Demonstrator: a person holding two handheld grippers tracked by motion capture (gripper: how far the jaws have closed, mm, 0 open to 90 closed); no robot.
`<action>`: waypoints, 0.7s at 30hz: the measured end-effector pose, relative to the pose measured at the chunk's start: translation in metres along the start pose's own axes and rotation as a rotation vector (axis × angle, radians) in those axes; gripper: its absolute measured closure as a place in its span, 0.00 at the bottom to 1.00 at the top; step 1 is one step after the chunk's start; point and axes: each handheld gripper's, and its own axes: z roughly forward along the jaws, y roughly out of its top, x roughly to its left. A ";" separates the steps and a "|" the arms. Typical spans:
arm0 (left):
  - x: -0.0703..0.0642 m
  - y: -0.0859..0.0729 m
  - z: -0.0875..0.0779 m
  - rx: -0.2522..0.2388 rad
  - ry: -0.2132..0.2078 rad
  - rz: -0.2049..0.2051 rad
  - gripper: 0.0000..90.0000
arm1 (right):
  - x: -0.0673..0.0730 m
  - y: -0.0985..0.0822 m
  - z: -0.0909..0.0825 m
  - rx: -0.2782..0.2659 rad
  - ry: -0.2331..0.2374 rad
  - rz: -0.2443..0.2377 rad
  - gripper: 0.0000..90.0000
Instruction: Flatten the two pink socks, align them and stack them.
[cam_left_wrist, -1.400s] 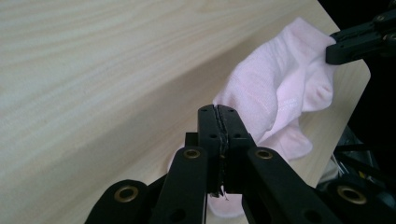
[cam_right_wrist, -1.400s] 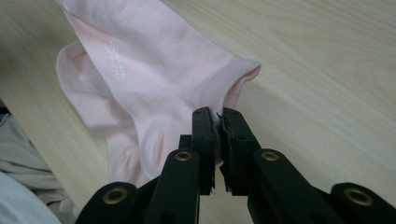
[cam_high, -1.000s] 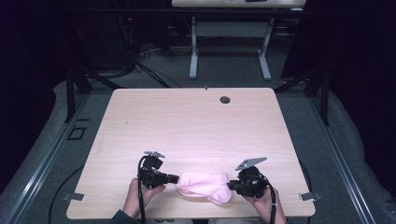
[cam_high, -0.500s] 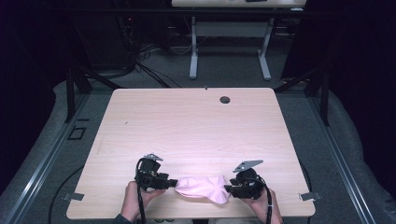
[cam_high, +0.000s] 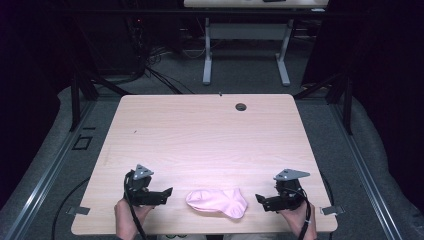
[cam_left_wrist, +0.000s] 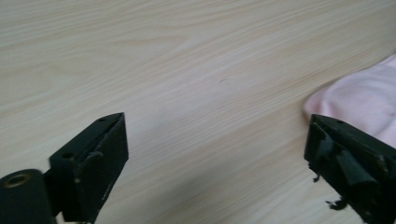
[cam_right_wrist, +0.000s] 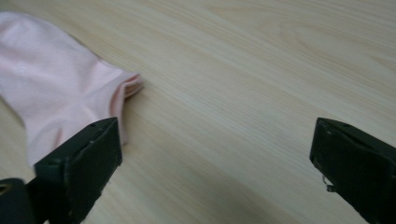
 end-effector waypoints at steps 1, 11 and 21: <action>0.009 -0.008 0.001 -0.004 0.039 -0.012 0.03 | -0.010 -0.005 -0.003 -0.002 -0.023 0.009 0.00; 0.049 -0.041 0.016 -0.011 0.159 -0.106 0.00 | -0.059 -0.032 0.007 -0.026 -0.077 0.116 0.00; 0.055 -0.046 0.024 -0.029 0.193 -0.067 0.00 | -0.067 -0.042 0.021 -0.036 -0.176 0.073 0.00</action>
